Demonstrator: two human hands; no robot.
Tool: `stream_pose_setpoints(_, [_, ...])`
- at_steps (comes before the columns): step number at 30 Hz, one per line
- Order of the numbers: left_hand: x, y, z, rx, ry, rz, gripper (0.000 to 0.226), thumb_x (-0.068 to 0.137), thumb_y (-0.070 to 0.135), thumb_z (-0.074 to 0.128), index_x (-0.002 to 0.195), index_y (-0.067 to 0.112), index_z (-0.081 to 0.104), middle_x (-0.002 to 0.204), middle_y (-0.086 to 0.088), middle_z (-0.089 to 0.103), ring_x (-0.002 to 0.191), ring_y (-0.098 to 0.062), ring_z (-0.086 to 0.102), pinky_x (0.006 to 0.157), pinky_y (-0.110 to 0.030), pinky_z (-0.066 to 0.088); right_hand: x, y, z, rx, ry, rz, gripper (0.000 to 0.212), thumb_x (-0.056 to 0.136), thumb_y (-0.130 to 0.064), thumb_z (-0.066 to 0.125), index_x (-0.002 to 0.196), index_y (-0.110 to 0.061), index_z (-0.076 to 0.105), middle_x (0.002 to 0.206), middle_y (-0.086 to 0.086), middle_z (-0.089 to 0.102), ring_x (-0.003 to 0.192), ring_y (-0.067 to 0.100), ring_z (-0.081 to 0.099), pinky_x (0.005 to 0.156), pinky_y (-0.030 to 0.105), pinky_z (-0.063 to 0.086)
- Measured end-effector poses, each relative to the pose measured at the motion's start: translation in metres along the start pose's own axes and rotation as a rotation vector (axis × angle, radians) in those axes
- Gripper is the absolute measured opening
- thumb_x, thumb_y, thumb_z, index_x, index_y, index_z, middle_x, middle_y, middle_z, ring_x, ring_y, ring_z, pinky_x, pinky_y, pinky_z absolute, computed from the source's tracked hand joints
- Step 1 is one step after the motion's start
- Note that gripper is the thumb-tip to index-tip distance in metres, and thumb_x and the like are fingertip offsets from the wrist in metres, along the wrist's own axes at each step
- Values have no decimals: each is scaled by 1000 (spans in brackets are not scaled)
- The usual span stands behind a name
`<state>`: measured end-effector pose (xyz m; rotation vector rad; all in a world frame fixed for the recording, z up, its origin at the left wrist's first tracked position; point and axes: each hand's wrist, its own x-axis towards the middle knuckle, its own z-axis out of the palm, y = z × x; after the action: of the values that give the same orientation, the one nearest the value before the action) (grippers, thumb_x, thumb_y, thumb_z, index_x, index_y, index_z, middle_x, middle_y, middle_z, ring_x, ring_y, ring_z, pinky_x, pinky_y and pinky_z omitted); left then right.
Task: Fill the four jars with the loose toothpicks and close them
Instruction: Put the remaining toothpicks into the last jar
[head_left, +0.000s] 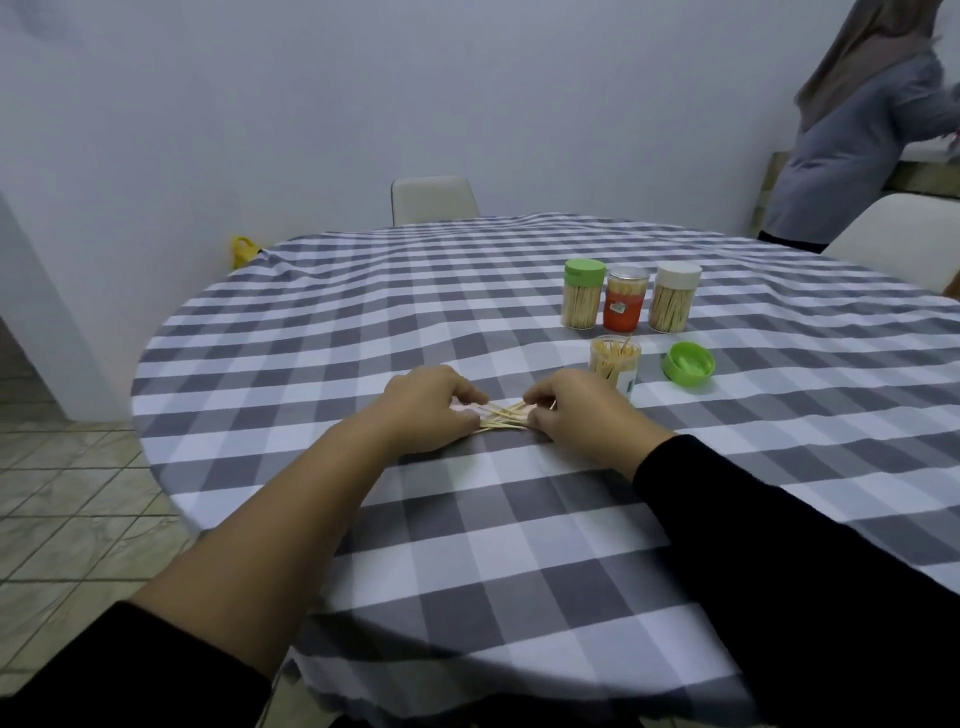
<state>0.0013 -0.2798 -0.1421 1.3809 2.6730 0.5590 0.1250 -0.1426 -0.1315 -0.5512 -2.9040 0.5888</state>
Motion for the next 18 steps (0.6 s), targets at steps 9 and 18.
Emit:
stream_pose_setpoints(9, [12, -7, -6, 44, -238, -70, 65, 85, 30, 58, 145, 32, 33, 144, 3, 44, 123, -16, 46, 98, -25, 35, 9, -1, -3, -347, -217, 45, 32, 96, -10, 42, 122, -10, 61, 119, 11, 60, 105, 27, 59, 91, 31, 49])
stream_pose_setpoints(18, [17, 0, -9, 272, -151, 111, 35, 96, 24, 51, 131, 24, 57, 126, 2, 59, 106, -17, 55, 96, -29, 45, 16, -2, 6, -124, 18, -123, 45, 93, -23, 50, 138, -16, 46, 137, 3, 43, 126, 21, 40, 107, 35, 35])
